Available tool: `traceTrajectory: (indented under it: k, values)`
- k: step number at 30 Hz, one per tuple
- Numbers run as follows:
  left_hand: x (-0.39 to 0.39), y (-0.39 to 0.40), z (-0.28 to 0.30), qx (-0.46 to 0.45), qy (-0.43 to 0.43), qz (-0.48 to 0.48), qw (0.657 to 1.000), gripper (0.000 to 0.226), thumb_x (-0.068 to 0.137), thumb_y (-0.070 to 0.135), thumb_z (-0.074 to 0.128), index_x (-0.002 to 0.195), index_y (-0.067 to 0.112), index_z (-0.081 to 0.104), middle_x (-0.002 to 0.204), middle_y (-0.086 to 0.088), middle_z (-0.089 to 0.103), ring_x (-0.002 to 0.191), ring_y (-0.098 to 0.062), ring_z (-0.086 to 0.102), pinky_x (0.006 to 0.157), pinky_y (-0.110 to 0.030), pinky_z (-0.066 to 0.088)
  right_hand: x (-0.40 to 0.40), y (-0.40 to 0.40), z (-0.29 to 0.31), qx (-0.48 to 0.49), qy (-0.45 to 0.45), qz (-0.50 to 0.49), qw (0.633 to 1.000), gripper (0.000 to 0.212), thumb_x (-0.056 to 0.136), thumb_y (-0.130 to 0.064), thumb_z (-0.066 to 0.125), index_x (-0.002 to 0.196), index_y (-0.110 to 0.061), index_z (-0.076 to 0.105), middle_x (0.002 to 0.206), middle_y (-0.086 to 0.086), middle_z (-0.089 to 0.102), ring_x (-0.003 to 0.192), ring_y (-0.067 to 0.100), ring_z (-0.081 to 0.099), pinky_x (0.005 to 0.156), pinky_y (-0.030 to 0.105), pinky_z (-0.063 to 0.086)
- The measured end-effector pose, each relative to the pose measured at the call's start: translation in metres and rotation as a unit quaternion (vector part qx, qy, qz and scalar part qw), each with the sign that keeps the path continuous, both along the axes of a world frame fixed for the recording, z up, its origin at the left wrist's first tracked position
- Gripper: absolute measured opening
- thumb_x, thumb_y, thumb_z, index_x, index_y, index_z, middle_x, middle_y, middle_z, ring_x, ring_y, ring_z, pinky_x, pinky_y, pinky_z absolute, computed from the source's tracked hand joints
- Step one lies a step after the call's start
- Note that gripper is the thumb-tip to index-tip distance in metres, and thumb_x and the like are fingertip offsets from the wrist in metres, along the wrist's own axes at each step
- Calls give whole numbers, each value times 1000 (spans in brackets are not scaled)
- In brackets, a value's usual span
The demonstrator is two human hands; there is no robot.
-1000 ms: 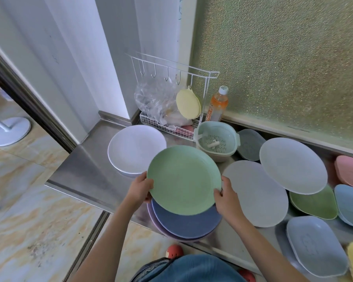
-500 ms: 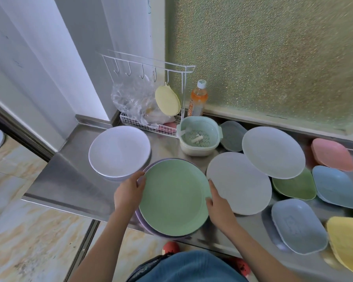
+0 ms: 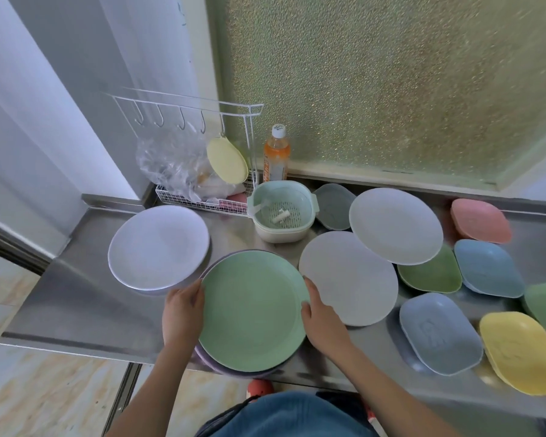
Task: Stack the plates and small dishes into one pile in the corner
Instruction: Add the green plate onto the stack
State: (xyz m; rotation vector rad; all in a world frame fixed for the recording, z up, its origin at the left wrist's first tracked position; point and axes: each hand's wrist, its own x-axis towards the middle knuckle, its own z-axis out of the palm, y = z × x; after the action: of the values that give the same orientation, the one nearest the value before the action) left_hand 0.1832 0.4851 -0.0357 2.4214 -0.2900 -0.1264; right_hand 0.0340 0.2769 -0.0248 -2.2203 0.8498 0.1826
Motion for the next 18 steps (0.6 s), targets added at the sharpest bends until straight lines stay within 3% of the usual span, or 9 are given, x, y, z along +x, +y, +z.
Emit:
traceTrajectory:
  k: [5,9,15,18]
  values:
    - [-4,-1,6,-39,30,18,999,21,93,12,51,90,5,70,72,-16,62,80,-31,54,64,-31,37,1,1,-5,15,3,-1,1000,54,98,-29,26,143,-44,1,103,17,66,91,38,62,83,43,48]
    - [-4,-3,10,-89,113,54,988,29,95,19,48,116,23,67,77,-13,67,70,-25,52,65,-33,41,2,0,-5,44,-15,-13,999,54,99,-29,26,145,-44,2,110,16,65,99,37,60,88,42,45]
    - [-2,-12,10,-94,128,41,986,31,95,19,46,119,24,65,77,-7,66,68,-22,51,63,-30,41,-2,-4,0,49,-44,-48,997,52,100,-29,27,147,-41,8,110,14,65,100,33,60,88,38,46]
    - [-10,-23,9,-63,83,44,994,31,97,17,40,112,15,66,75,-13,65,62,-23,50,54,-26,37,-6,-10,1,109,-42,-69,991,50,100,-34,30,146,-43,12,131,7,56,116,29,54,96,35,42]
